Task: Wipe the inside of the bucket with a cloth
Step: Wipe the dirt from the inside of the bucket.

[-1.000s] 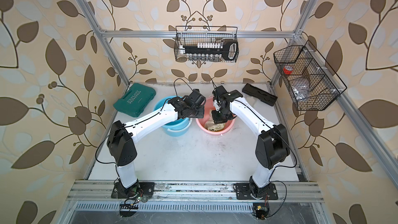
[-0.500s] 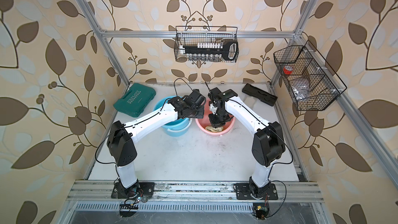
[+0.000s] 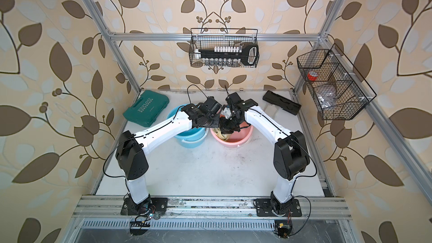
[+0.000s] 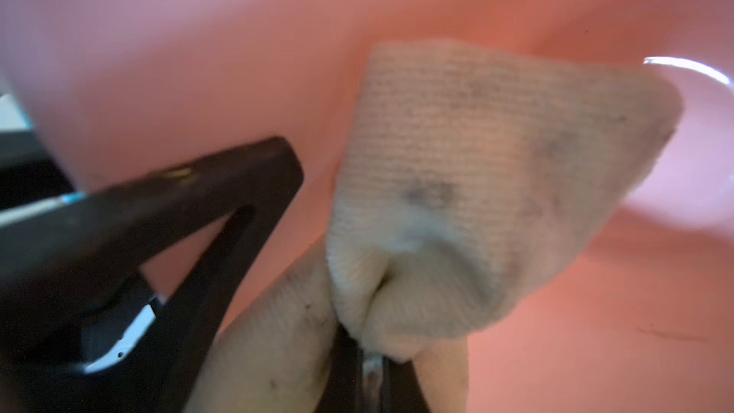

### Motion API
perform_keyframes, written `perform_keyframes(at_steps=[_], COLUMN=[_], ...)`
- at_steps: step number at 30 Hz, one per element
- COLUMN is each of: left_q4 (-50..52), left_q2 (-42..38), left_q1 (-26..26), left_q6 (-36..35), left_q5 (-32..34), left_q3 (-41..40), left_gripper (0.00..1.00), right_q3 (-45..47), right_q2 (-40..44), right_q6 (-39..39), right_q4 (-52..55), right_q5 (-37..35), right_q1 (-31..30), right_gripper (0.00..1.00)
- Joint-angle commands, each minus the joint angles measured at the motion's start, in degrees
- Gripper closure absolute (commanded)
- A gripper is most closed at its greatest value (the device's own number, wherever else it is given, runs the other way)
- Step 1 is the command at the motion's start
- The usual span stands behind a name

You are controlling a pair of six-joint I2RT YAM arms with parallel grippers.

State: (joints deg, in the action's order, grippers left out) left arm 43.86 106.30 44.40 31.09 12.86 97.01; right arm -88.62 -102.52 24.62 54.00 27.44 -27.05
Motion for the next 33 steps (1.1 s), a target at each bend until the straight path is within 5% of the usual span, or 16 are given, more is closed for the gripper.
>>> perform_keyframes(at_steps=[1,9,18,33], left_q4=[-0.5,0.3,2.2,2.2], left_q2=[-0.3,0.3,0.3,-2.7], left_q1=[1.3,1.3,1.3,2.3], left_q6=[-2.8,-6.5,-7.9,-13.7], left_q5=[2.2,8.6,11.2,3.5], left_q3=[1.1,4.4,7.7,5.8], left_gripper=[1.0,1.0,1.0,1.0], right_q3=[-0.3,-1.3,-4.9,-23.7], right_q2=[0.3,5.1,7.2,-7.1], right_q6=[-1.1,-9.7,-10.4,-12.3], right_q4=[0.6,18.6,27.5,18.2], right_q5=[0.7,-20.7,-43.8,-55.4], right_q1=[-1.4,-1.4,-1.2,-1.6], right_gripper=[1.0,1.0,1.0,1.0])
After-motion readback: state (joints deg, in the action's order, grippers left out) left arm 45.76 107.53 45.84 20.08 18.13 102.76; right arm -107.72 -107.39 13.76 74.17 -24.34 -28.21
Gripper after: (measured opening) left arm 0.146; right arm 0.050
